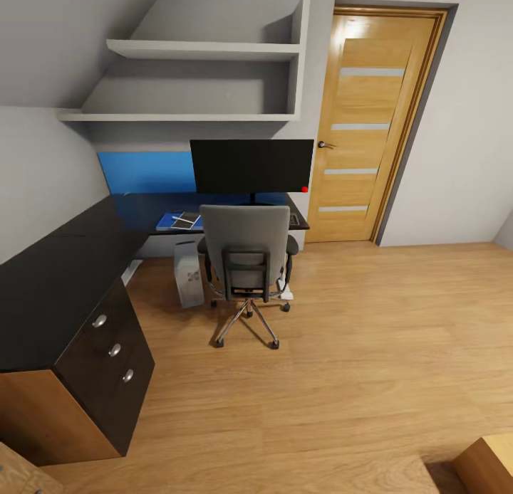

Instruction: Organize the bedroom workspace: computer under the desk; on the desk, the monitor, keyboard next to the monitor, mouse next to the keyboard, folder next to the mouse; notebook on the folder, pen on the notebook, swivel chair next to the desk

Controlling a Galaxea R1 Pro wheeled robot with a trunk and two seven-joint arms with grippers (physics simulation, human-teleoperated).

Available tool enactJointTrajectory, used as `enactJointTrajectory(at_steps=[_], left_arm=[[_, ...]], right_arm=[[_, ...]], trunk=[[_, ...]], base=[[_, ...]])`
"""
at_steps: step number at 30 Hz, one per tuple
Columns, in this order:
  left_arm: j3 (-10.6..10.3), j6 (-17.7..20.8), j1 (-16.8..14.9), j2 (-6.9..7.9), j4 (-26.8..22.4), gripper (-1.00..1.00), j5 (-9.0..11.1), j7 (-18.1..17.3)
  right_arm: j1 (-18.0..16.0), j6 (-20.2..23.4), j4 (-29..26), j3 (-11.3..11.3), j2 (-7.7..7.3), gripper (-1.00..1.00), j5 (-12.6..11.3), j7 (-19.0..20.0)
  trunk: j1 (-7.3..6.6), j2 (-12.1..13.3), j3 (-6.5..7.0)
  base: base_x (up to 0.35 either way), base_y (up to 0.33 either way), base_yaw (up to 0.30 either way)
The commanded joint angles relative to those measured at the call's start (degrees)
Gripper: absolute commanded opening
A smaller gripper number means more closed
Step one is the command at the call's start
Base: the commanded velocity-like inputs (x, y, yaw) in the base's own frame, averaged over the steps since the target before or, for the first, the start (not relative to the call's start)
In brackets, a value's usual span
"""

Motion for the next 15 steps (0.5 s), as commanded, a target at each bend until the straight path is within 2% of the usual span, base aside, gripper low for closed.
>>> enactJointTrajectory(at_steps=[1, 15], left_arm=[[-0.5, -0.1, 0.0, -0.03, 0.0, 1.0, 0.1, 0.5], [-0.5, -0.1, 0.0, -0.1, 0.0, 1.0, 0.1, 0.5]], right_arm=[[0.0, -0.2, 0.1, 0.5, 0.03, 1.0, -0.3, -0.2], [0.0, -0.2, 0.1, 0.5, 0.03, 1.0, -0.3, -0.2]], trunk=[[0.0, 0.0, -0.05], [0.0, 0.0, -0.05]], base=[[0.0, 0.0, 0.0], [0.0, 0.0, 0.0]])
